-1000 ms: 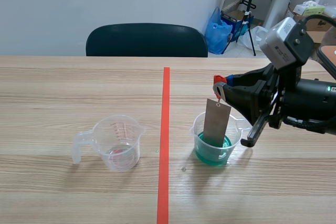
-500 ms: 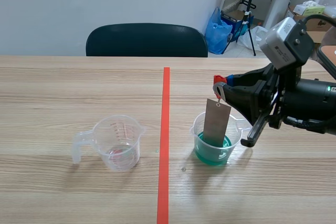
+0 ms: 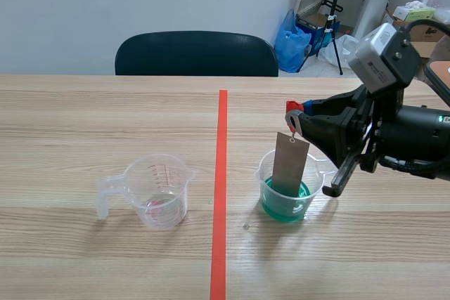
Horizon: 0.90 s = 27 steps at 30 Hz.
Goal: Do the redox reaction experiment
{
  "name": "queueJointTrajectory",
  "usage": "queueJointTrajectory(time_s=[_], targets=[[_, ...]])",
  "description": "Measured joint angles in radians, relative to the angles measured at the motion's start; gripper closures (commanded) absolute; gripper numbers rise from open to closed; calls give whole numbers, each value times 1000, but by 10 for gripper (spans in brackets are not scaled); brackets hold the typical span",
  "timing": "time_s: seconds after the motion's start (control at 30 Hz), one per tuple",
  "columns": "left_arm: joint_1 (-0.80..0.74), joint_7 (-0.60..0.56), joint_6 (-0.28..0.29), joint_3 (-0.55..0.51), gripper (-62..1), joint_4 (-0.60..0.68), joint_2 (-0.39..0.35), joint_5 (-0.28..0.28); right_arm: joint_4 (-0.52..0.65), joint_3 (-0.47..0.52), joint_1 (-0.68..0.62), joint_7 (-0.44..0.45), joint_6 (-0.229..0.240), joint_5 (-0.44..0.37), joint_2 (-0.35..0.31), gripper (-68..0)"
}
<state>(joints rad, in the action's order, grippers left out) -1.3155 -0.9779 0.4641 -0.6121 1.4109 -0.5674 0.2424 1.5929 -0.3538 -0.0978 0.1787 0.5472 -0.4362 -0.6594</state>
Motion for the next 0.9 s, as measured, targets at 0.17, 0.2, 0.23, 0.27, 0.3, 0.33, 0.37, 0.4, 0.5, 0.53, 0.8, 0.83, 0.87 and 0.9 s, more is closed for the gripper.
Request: queueJointTrajectory(time_s=[0.17, 0.2, 0.23, 0.27, 0.3, 0.33, 0.37, 0.4, 0.5, 0.53, 0.8, 0.83, 0.87, 0.9], targets=[[0, 0, 0, 0, -585, 0, 0, 0, 0, 0, 0, 0, 0, 0, 0, -6], [0, 0, 0, 0, -585, 0, 0, 0, 0, 0, 0, 0, 0, 0, 0, -6], [0, 0, 0, 0, -585, 0, 0, 0, 0, 0, 0, 0, 0, 0, 0, -6], [0, 0, 0, 0, -585, 0, 0, 0, 0, 0, 0, 0, 0, 0, 0, -6], [0, 0, 0, 0, -585, 0, 0, 0, 2, 0, 0, 0, 0, 0, 0, -6], [0, 0, 0, 0, -585, 0, 0, 0, 5, 0, 0, -4, 0, 0, -1, -6], [0, 0, 0, 0, -585, 0, 0, 0, 11, 0, 0, -9, 1, 3, -3, -6], [0, 0, 0, 0, -585, 0, 0, 0, 18, 0, 0, -16, 6, 3, -8, -6], [0, 0, 0, 0, -585, 0, 0, 0, 47, 0, 0, -19, 10, 0, -25, -6], [0, 0, 0, 0, -585, 0, 0, 0, 57, 0, 0, -19, 11, -4, -30, -6], [0, 0, 0, 0, -585, 0, 0, 0, 137, 0, 0, -70, 11, -67, -69, -6], [0, 0, 0, 0, -585, 0, 0, 0, 146, 0, 0, -77, 11, -74, -72, -6], [0, 0, 0, 0, -585, 0, 0, 0, 156, 0, 0, -79, 11, -81, -78, -6], [0, 0, 0, 0, -585, 0, 0, 0, 164, 1, 0, -79, 11, -82, -83, -6]])
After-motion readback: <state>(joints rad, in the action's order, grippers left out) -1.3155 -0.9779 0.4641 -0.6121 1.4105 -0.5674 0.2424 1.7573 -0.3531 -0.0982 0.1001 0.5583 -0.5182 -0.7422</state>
